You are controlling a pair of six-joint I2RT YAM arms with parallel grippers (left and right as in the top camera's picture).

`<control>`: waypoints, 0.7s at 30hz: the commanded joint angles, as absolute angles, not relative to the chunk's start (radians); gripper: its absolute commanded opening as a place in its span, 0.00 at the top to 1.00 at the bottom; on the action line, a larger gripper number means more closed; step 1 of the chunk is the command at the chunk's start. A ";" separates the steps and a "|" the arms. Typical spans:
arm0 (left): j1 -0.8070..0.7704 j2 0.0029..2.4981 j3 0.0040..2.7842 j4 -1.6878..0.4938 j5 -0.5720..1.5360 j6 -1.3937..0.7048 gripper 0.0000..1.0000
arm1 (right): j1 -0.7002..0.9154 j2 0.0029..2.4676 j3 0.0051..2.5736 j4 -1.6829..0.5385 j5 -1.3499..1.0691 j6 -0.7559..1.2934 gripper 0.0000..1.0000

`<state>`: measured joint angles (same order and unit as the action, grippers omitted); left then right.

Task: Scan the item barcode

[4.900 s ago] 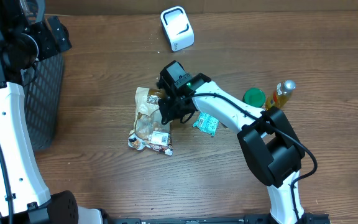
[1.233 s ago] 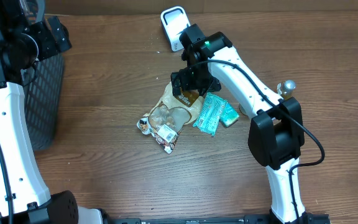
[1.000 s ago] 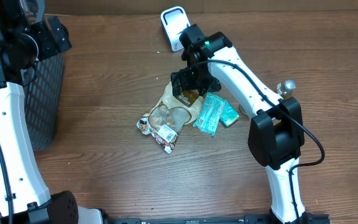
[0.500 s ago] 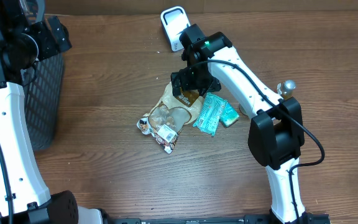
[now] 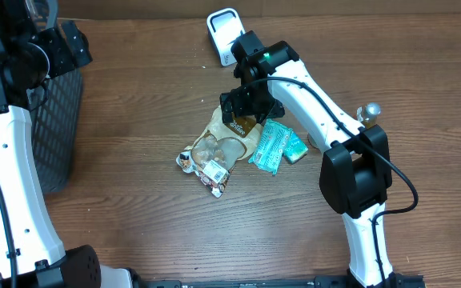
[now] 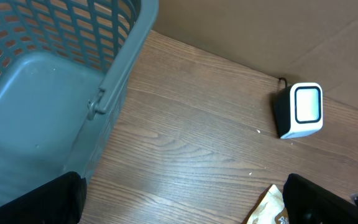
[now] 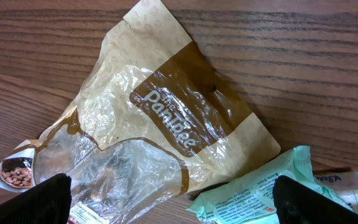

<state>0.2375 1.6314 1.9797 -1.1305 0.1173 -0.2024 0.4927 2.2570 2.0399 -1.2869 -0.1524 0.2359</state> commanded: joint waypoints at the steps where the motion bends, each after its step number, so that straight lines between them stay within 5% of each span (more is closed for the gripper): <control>1: 0.236 1.634 2.005 -1.129 0.123 -0.187 0.00 | 0.496 2.249 2.054 -1.284 -0.150 0.238 0.00; 21: 0.236 1.634 2.005 -1.042 0.124 -0.187 0.00 | 0.496 2.249 2.054 -1.284 -0.150 0.238 0.00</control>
